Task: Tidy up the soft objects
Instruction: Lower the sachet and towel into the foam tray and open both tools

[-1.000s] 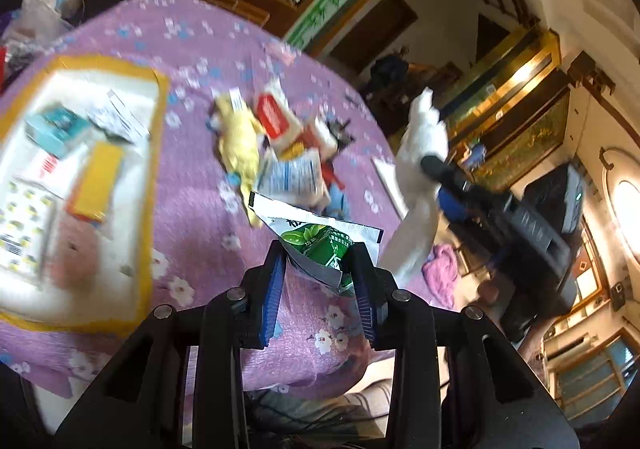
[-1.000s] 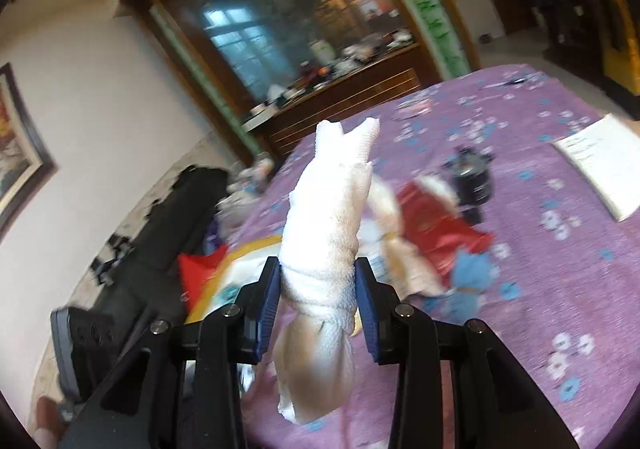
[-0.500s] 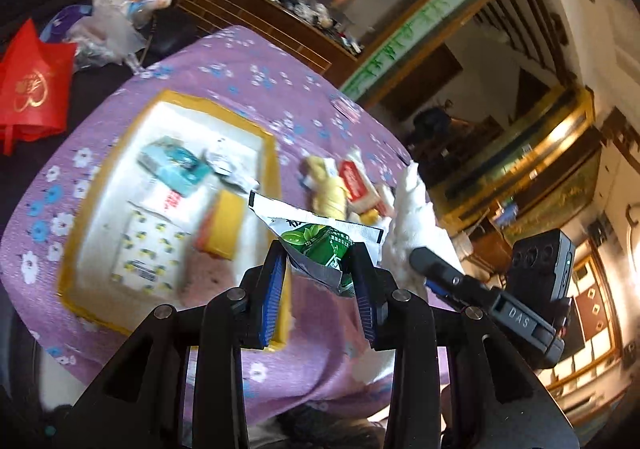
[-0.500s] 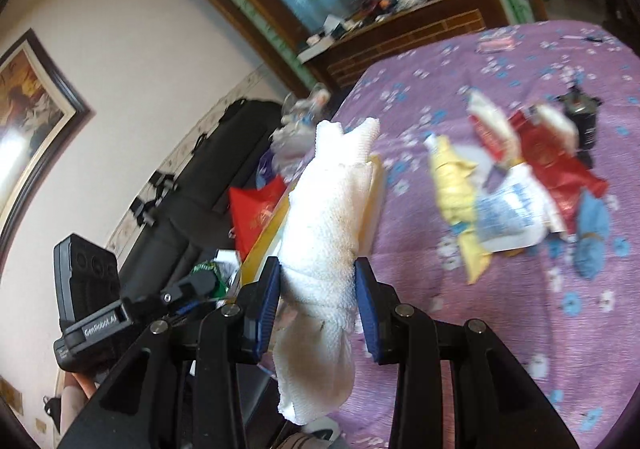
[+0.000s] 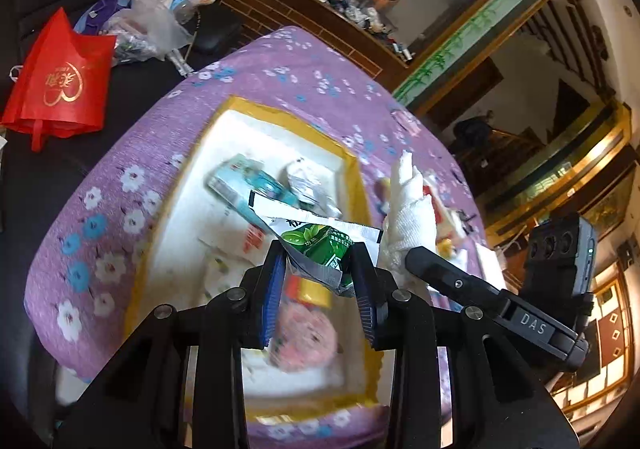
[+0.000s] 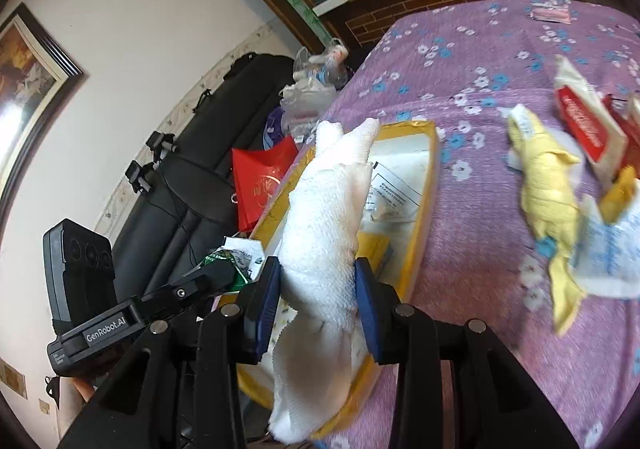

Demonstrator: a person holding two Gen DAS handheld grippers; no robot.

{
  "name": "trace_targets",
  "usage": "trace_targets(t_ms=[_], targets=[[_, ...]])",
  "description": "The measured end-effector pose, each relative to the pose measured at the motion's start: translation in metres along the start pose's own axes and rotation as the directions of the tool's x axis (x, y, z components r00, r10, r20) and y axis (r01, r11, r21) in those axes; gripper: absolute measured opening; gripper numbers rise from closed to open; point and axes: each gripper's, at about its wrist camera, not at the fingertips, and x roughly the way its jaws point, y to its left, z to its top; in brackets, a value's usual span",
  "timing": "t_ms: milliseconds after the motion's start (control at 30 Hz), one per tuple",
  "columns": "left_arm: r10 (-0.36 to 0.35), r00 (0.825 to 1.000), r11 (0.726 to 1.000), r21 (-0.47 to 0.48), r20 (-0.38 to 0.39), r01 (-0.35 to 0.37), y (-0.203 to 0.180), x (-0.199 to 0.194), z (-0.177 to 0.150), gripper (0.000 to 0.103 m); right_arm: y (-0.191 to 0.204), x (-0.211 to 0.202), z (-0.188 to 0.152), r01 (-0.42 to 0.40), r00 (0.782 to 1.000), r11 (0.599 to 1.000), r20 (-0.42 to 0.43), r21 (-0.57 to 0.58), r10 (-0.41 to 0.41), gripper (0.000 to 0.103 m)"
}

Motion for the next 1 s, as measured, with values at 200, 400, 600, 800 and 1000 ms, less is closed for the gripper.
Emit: trace_targets(t_ms=[200,400,600,800,1000], targets=[[0.041,0.999,0.999,0.007,-0.024,-0.041,0.013,0.024,0.013,0.032,-0.001,0.026,0.014,0.036,0.999,0.999,-0.009,-0.009,-0.036,0.036],[0.087,0.995,0.995,0.042,-0.045,-0.085,0.020,0.039,0.014,0.033,-0.003,0.047,0.016,0.080,0.996,0.997,-0.027,-0.023,-0.081,0.036],[0.087,0.993,0.996,0.025,-0.078,-0.085,0.033,0.047,0.012,0.033,-0.004,0.060,0.010,0.145,0.989,0.989,-0.031,-0.039,-0.146,0.037],[0.023,0.993,1.000,0.010,-0.114,-0.022,0.035,0.045,0.006,0.042,-0.002,0.059,0.010,0.153,0.988,0.987,-0.024,-0.039,-0.154,0.043],[0.027,0.992,0.999,0.026,-0.120,-0.024,0.028,0.031,-0.003,0.049,-0.002,0.043,0.006,0.110,0.994,0.994,-0.001,-0.017,-0.110,0.058]])
